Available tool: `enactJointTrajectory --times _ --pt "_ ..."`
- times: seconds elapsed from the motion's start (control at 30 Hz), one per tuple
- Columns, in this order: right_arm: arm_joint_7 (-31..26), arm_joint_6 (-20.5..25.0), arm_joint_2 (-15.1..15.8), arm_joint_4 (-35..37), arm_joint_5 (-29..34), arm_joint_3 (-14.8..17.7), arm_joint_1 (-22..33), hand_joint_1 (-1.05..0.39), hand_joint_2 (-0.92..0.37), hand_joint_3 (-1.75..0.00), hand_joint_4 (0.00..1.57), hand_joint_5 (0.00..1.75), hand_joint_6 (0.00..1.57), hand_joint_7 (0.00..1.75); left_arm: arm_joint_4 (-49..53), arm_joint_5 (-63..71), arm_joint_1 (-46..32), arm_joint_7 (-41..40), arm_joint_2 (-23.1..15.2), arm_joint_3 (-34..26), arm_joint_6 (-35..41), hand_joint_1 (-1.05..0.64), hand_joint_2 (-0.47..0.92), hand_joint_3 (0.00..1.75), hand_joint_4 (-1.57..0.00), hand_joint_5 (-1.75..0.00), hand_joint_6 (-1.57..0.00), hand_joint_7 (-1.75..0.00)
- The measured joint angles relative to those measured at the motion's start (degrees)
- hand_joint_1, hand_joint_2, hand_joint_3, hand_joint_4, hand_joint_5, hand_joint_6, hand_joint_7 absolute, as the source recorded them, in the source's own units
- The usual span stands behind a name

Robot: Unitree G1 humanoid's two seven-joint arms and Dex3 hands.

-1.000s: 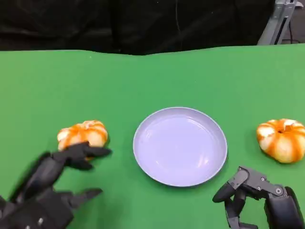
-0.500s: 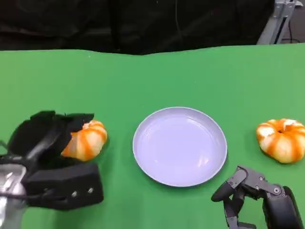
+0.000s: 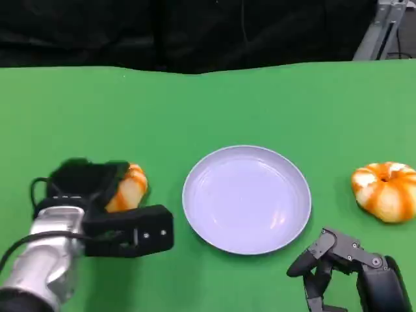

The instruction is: Grasp the bread from the table and place it into the plate.

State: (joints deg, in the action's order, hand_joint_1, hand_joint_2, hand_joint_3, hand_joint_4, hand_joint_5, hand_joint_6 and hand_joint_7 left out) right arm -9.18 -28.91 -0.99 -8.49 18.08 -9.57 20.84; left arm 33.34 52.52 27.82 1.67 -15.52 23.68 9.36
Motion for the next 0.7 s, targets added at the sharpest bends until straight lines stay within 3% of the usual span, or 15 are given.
enactJointTrajectory --times 0.17,0.2,0.23,0.27,0.3,0.37,0.43,0.47,0.5,0.53,0.57,0.7 --pt "0.0 0.0 0.0 -0.1 0.0 0.0 0.0 0.07 -0.31 -1.39 0.88 1.73 0.82 1.34 10.1 -3.4 4.9 -4.2 1.8 0.9 -2.3 -0.29 0.92 0.05 -0.61 -0.2 -0.64 -0.04" --pt "0.0 0.0 0.0 -0.1 0.0 0.0 0.1 0.06 -0.31 -1.38 0.88 1.73 0.82 1.34 11.7 -3.9 5.3 -5.6 2.1 1.0 -3.2 -0.24 0.91 0.03 -0.78 -0.94 -0.96 -0.11" --pt "0.0 0.0 0.0 -0.1 0.0 0.0 0.1 0.06 -0.31 -1.38 0.88 1.73 0.82 1.34 13.3 -4.9 5.7 -7.9 2.1 1.0 -5.0 -0.22 0.89 0.02 -0.83 -1.29 -1.09 -0.19" --pt "0.0 0.0 0.0 -0.1 -0.1 0.0 0.1 0.06 -0.31 -1.38 0.88 1.73 0.82 1.34 14.5 -5.8 5.9 -10.6 2.0 0.9 -7.2 -0.21 0.88 0.01 -0.86 -1.51 -1.03 -0.59" --pt "0.0 0.0 0.0 -0.1 0.0 0.0 0.1 0.06 -0.32 -1.37 0.88 1.73 0.82 1.34 15.6 -6.3 5.8 -13.7 1.8 0.8 -9.6 -0.2 0.88 0.01 -0.88 -1.65 -0.87 -1.1" --pt "0.0 0.1 0.0 -0.2 0.0 0.0 0.1 0.05 -0.32 -1.37 0.88 1.73 0.82 1.34 17.1 -7.5 5.5 -18.8 1.2 0.7 -14.2 -0.2 0.88 0.01 -0.88 -1.72 -0.78 -1.38" --pt "0.0 0.1 0.0 -0.2 0.0 0.0 0.1 0.05 -0.32 -1.37 0.88 1.73 0.82 1.34 17.9 -7.9 5.3 -21.5 1.0 0.8 -16.6 -0.16 0.91 0.12 -0.87 -1.74 -0.66 -1.66" --pt "0.0 0.1 0.0 -0.2 0.0 0.0 0.1 0.05 -0.32 -1.37 0.88 1.73 0.82 1.34 17.9 -7.9 5.1 -22.9 0.8 0.9 -17.4 -0.15 0.91 0.15 -0.86 -1.74 -0.64 -1.7" --pt "0.0 0.1 0.0 -0.3 0.0 0.0 0.1 0.06 -0.31 -1.37 0.89 1.73 0.82 1.34 17.5 -7.8 4.7 -24.5 0.6 1.0 -18.1 -0.14 0.86 0.29 -0.86 -1.74 -0.63 -1.72" --pt "0.0 0.1 0.0 -0.3 0.1 0.0 0.2 0.06 -0.31 -1.37 0.89 1.73 0.82 1.34 16.8 -7.7 4.3 -26.0 0.4 1.2 -19.0 -0.13 0.73 0.57 -0.86 -1.75 -0.63 -1.74" --pt "0.0 0.2 0.0 -0.3 0.1 0.0 0.2 0.06 -0.31 -1.38 0.89 1.73 0.83 1.34 16.3 -7.7 4.1 -27.2 0.2 1.2 -19.7 -0.13 0.67 0.69 -0.86 -1.75 -0.62 -1.74" --pt "0.0 0.2 0.0 -0.3 0.1 0.0 0.2 0.06 -0.31 -1.38 0.89 1.73 0.83 1.33 15.4 -7.7 4.1 -29.3 -0.3 1.2 -20.7 -0.13 0.61 0.82 -0.86 -1.75 -0.62 -1.75"
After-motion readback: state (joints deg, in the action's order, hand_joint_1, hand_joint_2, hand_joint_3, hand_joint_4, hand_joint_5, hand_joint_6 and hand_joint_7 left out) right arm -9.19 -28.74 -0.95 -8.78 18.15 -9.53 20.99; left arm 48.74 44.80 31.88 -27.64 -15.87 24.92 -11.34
